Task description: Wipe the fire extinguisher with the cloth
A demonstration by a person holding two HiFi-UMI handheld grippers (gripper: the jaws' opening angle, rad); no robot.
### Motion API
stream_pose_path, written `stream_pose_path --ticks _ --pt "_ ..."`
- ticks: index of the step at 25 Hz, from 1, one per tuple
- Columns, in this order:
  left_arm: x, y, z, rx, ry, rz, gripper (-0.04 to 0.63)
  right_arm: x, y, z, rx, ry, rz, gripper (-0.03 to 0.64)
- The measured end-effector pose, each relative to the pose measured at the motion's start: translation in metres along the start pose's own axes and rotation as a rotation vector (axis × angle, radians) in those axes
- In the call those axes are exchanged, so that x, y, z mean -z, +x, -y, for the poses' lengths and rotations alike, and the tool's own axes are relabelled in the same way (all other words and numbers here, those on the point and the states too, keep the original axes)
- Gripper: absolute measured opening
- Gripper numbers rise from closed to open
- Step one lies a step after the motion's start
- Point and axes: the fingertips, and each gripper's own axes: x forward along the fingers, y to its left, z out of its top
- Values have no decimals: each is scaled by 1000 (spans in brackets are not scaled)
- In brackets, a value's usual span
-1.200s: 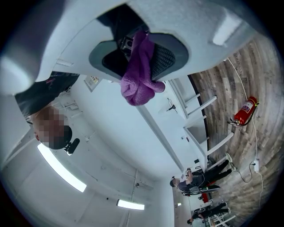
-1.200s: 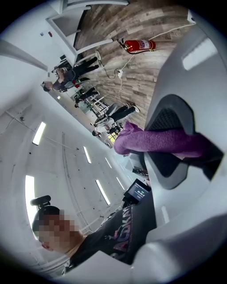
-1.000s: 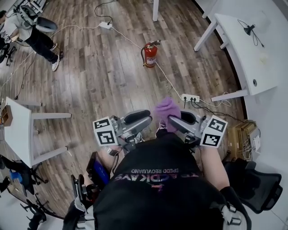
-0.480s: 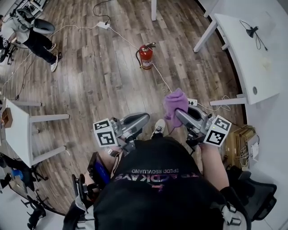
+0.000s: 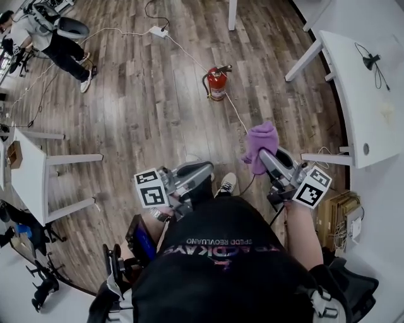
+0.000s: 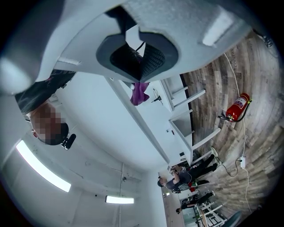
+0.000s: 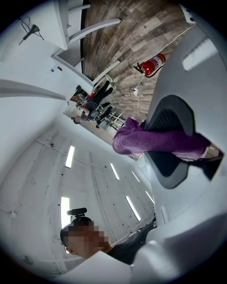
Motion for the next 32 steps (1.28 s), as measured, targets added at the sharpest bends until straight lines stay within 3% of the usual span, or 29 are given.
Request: stream_pose_path --ticks 15,23,32 --pt "-134 -28 -83 43 17 -60 -2 -65 129 43 123 16 139 98" --pt "-162 -61 -115 -21 -17 3 -2 -74 174 72 147 55 138 98" --pt "-168 -51 -135 -95 -69 106 -2 -103 204 110 127 84 62 98"
